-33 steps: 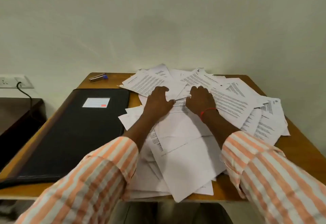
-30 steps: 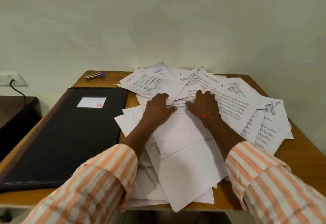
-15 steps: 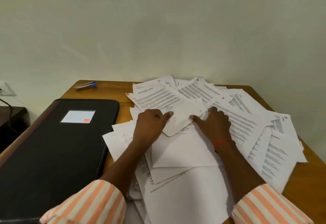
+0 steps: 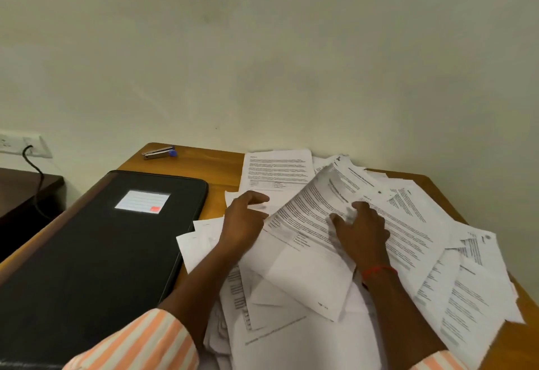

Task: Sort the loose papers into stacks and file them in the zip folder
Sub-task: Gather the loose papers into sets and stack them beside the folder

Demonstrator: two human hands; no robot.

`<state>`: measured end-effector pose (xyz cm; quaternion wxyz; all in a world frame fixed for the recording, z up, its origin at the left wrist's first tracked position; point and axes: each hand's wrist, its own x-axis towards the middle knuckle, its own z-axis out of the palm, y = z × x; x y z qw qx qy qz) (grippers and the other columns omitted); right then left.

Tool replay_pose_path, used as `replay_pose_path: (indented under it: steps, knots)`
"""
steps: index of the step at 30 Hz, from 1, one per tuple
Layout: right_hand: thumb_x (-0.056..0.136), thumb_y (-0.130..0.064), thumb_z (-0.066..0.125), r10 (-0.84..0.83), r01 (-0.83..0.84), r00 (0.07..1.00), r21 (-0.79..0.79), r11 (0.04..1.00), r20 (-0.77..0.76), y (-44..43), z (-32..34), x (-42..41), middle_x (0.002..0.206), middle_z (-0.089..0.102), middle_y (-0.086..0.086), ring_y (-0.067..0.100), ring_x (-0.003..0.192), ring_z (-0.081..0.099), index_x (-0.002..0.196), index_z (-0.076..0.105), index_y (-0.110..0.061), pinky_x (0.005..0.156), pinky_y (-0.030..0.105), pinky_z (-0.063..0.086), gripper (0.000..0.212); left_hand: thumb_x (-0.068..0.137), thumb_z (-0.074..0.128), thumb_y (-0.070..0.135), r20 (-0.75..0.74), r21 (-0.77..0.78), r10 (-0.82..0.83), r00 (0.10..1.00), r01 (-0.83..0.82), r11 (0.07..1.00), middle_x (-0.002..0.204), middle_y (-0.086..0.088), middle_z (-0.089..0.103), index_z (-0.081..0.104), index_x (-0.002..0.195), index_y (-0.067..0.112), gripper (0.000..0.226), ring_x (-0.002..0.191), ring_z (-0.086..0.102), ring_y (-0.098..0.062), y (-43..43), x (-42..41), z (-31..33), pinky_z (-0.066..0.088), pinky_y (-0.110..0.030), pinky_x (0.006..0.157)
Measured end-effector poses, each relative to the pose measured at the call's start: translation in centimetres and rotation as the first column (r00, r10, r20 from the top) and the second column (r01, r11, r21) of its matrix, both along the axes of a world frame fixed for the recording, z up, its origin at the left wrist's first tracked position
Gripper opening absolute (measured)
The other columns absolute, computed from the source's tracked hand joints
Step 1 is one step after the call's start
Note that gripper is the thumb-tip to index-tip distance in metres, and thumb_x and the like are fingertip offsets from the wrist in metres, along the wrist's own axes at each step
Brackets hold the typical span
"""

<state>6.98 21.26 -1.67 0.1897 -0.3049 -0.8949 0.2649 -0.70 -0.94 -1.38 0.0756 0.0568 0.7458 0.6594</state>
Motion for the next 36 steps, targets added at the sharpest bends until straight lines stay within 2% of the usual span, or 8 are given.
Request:
replay_pose_path:
  steps: [4, 7, 11, 18, 21, 26, 30, 36]
  knots:
    - [0.080, -0.050, 0.077, -0.039, 0.039, 0.999, 0.046, 0.998, 0.005, -0.1, -0.1, -0.1, 0.135, 0.049, 0.018, 0.038, 0.127, 0.043, 0.132, 0.050, -0.010, 0.102, 0.051, 0.038, 0.071, 0.091, 0.053, -0.014, 0.091, 0.129, 0.100, 0.991, -0.112, 0.985, 0.114, 0.001, 0.069, 0.069, 0.103, 0.019, 0.038, 0.102, 0.067, -0.020, -0.2, 0.0, 0.3, 0.061, -0.034, 0.078]
    - [0.079, -0.047, 0.081, -0.127, 0.105, 0.968, -0.110, 0.988, -0.218, 0.1, 0.6, 0.2, 0.147, 0.039, 0.018, 0.037, 0.136, 0.037, 0.148, 0.035, -0.010, 0.110, 0.051, 0.036, 0.091, 0.085, 0.038, -0.024, 0.267, 0.313, 0.112, 0.957, -0.195, 0.930, 0.116, -0.003, 0.068, 0.068, 0.106, 0.013, 0.052, 0.104, 0.066, -0.020, -0.8, -0.6, 0.7, 0.059, -0.034, 0.086]
    - [0.091, -0.022, 0.073, -0.053, -0.196, 0.878, -0.460, 0.866, -0.476, -0.7, 1.8, 1.5, 0.117, 0.069, -0.007, 0.014, 0.107, 0.066, 0.130, 0.056, -0.021, 0.089, 0.029, 0.051, 0.043, 0.088, 0.043, -0.022, 0.387, 0.492, -0.032, 0.921, -0.178, 0.852, 0.119, -0.004, 0.065, 0.060, 0.114, 0.014, 0.048, 0.102, 0.066, -0.021, -1.1, -0.9, 1.0, 0.055, -0.040, 0.098]
    - [0.092, -0.015, 0.070, 0.078, -0.370, 0.833, -0.448, 0.814, -0.547, -0.8, 1.7, 2.1, 0.102, 0.075, -0.015, 0.002, 0.093, 0.070, 0.115, 0.065, -0.026, 0.071, 0.018, 0.056, 0.026, 0.096, 0.067, 0.033, 0.085, 0.149, 0.016, 0.996, -0.029, 0.988, 0.111, 0.000, 0.073, 0.058, 0.128, 0.026, 0.034, 0.098, 0.072, -0.021, -1.2, -0.7, 1.1, 0.061, -0.042, 0.085]
    - [0.091, -0.014, 0.070, 0.114, -0.408, 0.830, -0.455, 0.791, -0.546, -0.6, 1.5, 2.2, 0.108, 0.075, -0.009, 0.006, 0.097, 0.071, 0.119, 0.065, -0.020, 0.073, 0.021, 0.058, 0.029, 0.087, 0.078, 0.039, 0.083, 0.077, -0.034, 0.996, 0.027, 0.997, 0.113, 0.003, 0.074, 0.056, 0.126, 0.027, 0.046, 0.098, 0.074, -0.020, -1.3, -0.8, 0.8, 0.061, -0.048, 0.087]
    - [0.092, -0.010, 0.069, 0.137, -0.416, 0.835, -0.448, 0.792, -0.533, -0.4, 0.9, 1.9, 0.113, 0.074, -0.005, 0.010, 0.102, 0.071, 0.121, 0.065, -0.017, 0.081, 0.026, 0.058, 0.030, 0.094, 0.073, 0.029, -0.070, 0.089, -0.076, 0.995, 0.082, 0.993, 0.106, 0.004, 0.077, 0.070, 0.107, 0.020, 0.016, 0.095, 0.075, -0.017, -1.2, -0.8, 0.5, 0.062, -0.047, 0.086]
    - [0.093, -0.013, 0.069, 0.109, -0.303, 0.877, -0.362, 0.881, -0.468, -0.3, 1.1, 1.9, 0.113, 0.071, -0.006, 0.014, 0.102, 0.068, 0.122, 0.064, -0.013, 0.086, 0.032, 0.052, 0.029, 0.098, 0.064, 0.036, -0.164, -0.039, 0.057, 0.985, -0.064, 0.997, 0.111, 0.004, 0.073, 0.071, 0.104, 0.025, 0.014, 0.100, 0.070, -0.016, -1.3, -1.0, -0.1, 0.060, -0.039, 0.085]
    - [0.098, -0.014, 0.062, 0.067, -0.128, 0.938, -0.162, 0.979, -0.339, 0.9, 1.5, 2.4, 0.103, 0.060, 0.000, 0.018, 0.093, 0.056, 0.117, 0.060, -0.008, 0.066, 0.017, 0.038, 0.020, 0.091, 0.071, 0.047, -0.292, -0.623, -0.015, 0.956, -0.178, 0.762, 0.138, 0.002, 0.059, 0.056, 0.138, 0.021, 0.055, 0.134, 0.047, -0.022, -0.7, -1.1, -0.3, 0.033, -0.042, 0.115]
